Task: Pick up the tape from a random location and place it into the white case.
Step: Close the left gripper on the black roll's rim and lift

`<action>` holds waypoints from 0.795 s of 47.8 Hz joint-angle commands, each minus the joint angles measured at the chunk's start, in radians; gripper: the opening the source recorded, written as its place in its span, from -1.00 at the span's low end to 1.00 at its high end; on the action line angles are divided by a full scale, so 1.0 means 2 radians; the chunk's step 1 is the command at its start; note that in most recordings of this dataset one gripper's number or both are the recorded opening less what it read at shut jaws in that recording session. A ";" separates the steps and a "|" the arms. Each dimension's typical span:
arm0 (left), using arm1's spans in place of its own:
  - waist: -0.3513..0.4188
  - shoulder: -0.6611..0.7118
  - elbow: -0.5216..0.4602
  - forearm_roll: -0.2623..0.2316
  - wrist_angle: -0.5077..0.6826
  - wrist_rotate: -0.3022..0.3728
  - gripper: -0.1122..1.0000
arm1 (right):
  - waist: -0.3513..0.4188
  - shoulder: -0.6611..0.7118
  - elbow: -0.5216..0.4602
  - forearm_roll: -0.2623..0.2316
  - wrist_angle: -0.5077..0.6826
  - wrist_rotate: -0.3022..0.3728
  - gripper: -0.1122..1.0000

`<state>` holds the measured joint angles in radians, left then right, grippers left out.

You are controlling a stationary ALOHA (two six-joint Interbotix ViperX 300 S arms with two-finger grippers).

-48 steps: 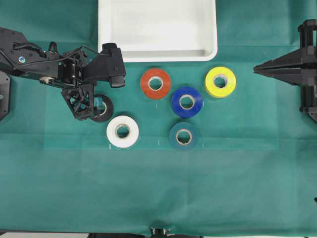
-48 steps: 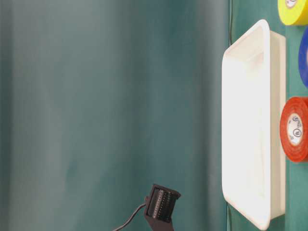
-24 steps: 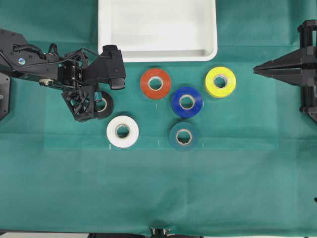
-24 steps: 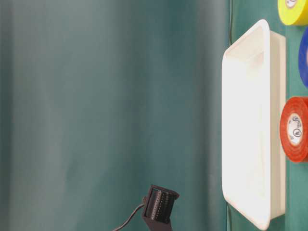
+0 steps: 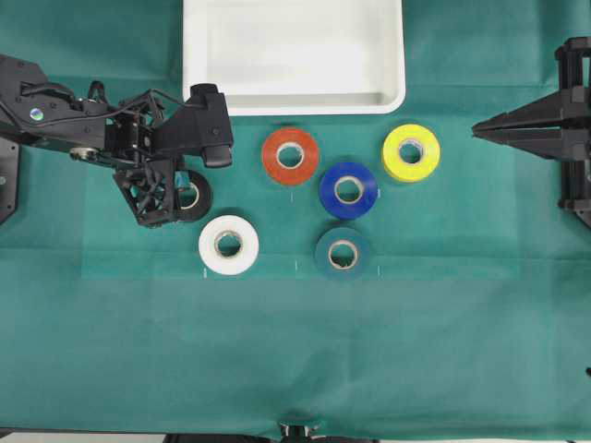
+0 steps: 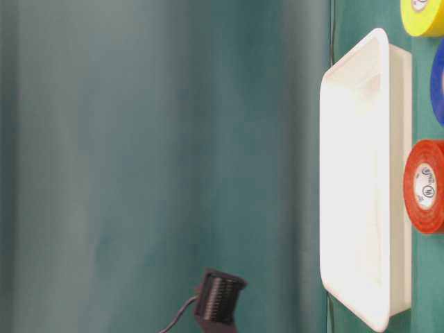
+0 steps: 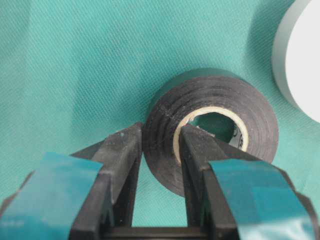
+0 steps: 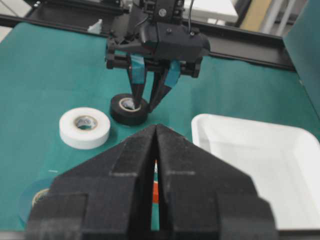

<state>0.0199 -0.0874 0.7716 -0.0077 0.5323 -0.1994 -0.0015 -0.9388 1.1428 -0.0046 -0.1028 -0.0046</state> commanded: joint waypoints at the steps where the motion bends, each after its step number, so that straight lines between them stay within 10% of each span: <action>1: -0.001 -0.021 -0.003 -0.001 0.002 0.000 -0.46 | 0.000 0.002 -0.015 -0.001 -0.002 -0.001 -0.80; 38: -0.001 -0.107 -0.097 0.002 0.179 0.002 -0.46 | 0.000 0.004 -0.015 -0.001 0.001 -0.002 -0.80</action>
<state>0.0199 -0.2638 0.6044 -0.0061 0.8698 -0.1979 -0.0015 -0.9388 1.1428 -0.0046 -0.0982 -0.0061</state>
